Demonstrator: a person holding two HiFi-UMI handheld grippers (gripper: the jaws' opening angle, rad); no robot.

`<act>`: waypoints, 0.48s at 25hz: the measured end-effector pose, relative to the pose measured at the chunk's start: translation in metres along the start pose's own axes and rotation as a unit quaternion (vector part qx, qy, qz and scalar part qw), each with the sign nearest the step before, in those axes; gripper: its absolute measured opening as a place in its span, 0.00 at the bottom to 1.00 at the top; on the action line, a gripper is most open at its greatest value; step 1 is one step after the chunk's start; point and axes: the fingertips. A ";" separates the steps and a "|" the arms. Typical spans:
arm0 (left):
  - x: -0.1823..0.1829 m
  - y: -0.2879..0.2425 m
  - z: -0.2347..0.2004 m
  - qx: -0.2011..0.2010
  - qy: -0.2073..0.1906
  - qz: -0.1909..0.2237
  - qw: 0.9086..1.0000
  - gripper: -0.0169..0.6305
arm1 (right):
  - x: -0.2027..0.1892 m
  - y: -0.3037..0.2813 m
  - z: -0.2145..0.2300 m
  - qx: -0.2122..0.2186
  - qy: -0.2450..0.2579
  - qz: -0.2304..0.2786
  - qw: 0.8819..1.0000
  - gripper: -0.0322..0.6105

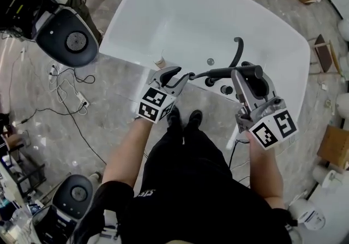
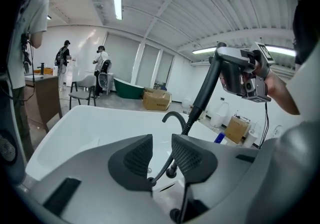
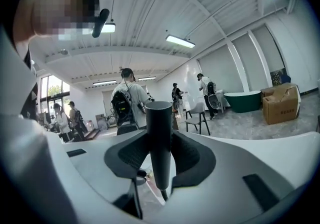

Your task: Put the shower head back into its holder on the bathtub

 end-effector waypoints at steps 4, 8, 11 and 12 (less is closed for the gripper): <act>-0.014 0.007 -0.026 0.039 0.001 -0.005 0.999 0.18 | -0.040 -0.016 0.009 -0.007 0.005 -0.032 0.999 0.28; -0.032 0.012 -0.046 0.069 0.015 -0.012 0.997 0.14 | -0.085 -0.027 0.020 -0.015 -0.012 -0.054 0.998 0.28; -0.051 0.008 -0.050 0.068 0.023 -0.022 0.997 0.12 | -0.118 -0.037 0.028 -0.019 -0.009 -0.073 0.997 0.28; -0.057 0.006 -0.050 0.068 0.025 -0.025 0.997 0.12 | -0.129 -0.040 0.032 -0.021 -0.007 -0.079 0.997 0.28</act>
Point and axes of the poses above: the fingertips, and each gripper's own axes: y backward along the fingers, z to its right, x out of its top, and after that the axes turned 5 degrees about z, right-handed
